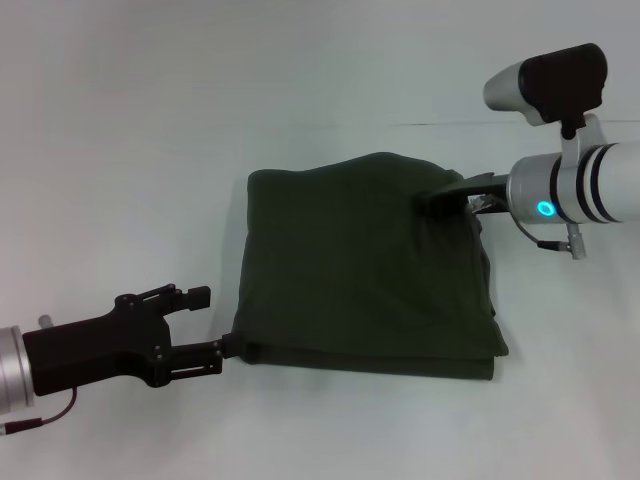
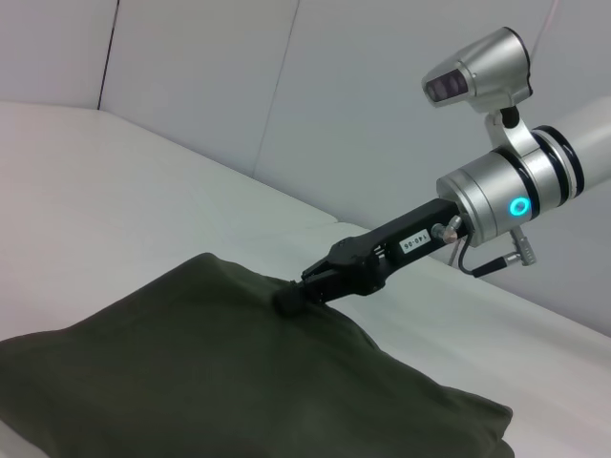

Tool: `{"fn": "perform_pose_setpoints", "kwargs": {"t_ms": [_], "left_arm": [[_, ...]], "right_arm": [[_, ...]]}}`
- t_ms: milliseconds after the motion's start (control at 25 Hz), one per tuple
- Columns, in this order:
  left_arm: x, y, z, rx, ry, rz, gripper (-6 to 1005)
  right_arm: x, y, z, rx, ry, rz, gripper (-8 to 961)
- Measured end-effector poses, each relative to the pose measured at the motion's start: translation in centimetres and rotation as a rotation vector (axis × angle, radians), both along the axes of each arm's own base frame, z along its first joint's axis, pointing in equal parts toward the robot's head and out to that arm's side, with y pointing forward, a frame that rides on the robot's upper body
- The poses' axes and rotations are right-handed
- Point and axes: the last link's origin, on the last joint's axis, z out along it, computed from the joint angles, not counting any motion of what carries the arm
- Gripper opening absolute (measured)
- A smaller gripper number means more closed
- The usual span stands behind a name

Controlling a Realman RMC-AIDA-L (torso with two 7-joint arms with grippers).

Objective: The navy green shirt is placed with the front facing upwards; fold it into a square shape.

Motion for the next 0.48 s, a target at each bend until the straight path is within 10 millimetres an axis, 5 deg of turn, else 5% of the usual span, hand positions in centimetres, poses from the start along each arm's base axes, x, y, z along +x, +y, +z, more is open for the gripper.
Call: {"fn": "perform_pose_setpoints", "kwargs": {"t_ms": [480], "left_arm": [[0.0, 0.0, -0.1, -0.002, -0.003, 0.001, 877]], "right_arm": [[1.8, 0.3, 1.8, 0.079, -0.036, -0.066, 5]]}}
